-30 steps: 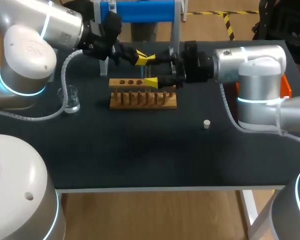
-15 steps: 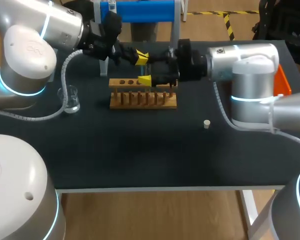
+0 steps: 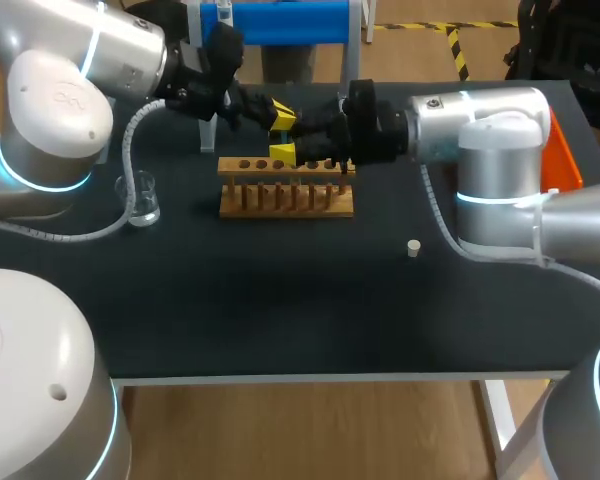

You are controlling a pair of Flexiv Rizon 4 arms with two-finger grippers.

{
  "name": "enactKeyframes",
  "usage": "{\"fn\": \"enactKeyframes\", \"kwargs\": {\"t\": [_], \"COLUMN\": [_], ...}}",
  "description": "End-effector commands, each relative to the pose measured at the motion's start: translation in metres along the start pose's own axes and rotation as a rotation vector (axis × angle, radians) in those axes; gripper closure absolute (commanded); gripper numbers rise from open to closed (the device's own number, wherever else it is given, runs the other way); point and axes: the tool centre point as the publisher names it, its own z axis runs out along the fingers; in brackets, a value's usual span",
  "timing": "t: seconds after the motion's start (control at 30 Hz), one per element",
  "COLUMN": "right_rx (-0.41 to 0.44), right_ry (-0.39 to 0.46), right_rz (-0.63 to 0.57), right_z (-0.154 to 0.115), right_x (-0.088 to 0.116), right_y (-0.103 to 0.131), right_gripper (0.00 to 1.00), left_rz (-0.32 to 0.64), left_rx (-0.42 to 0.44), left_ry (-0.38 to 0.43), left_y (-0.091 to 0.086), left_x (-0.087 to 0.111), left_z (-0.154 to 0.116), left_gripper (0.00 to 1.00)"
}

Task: Invert the test tube, pick up the pipette, mount the tip to pipette, aspirate from beaker and dispense into the tube, eject the tip, return the pipette, and cap with the stopper.

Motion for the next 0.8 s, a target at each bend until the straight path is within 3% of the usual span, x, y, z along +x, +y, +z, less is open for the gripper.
{"fn": "enactKeyframes", "kwargs": {"t": [0.03, 0.13, 0.3, 0.43, 0.73, 0.77, 0.8], "right_rx": [-0.002, -0.004, -0.007, -0.009, -0.007, -0.007, -0.007], "right_ry": [0.003, 0.006, 0.012, 0.015, 0.029, 0.030, 0.031], "right_rz": [-0.002, -0.003, -0.005, -0.006, -0.007, -0.007, -0.006], "right_z": [-0.0005, -0.0014, -0.0035, -0.0059, -0.0076, -0.0079, -0.0083], "right_x": [0.0005, 0.0012, 0.0020, 0.0029, 0.0040, 0.0046, 0.0049], "right_y": [0.0006, 0.0010, 0.0015, 0.0022, 0.0018, 0.0017, 0.0016], "right_gripper": [0.59, 0.61, 0.93, 1.00, 1.00, 1.00, 1.00], "left_rz": [-0.001, -0.001, -0.001, -0.001, -0.001, -0.001, -0.001], "left_rx": [-0.003, -0.003, -0.003, -0.003, -0.003, -0.003, -0.003], "left_ry": [0.001, 0.001, 0.001, 0.001, 0.001, 0.001, 0.001], "left_y": [-0.0004, -0.0004, -0.0004, -0.0004, -0.0004, -0.0004, -0.0004], "left_x": [0.0001, 0.0001, 0.0001, 0.0001, 0.0001, 0.0001, 0.0001], "left_z": [-0.0006, -0.0006, -0.0006, -0.0006, -0.0006, -0.0006, -0.0006], "left_gripper": [1.00, 1.00, 1.00, 1.00, 1.00, 0.08, 0.00]}}
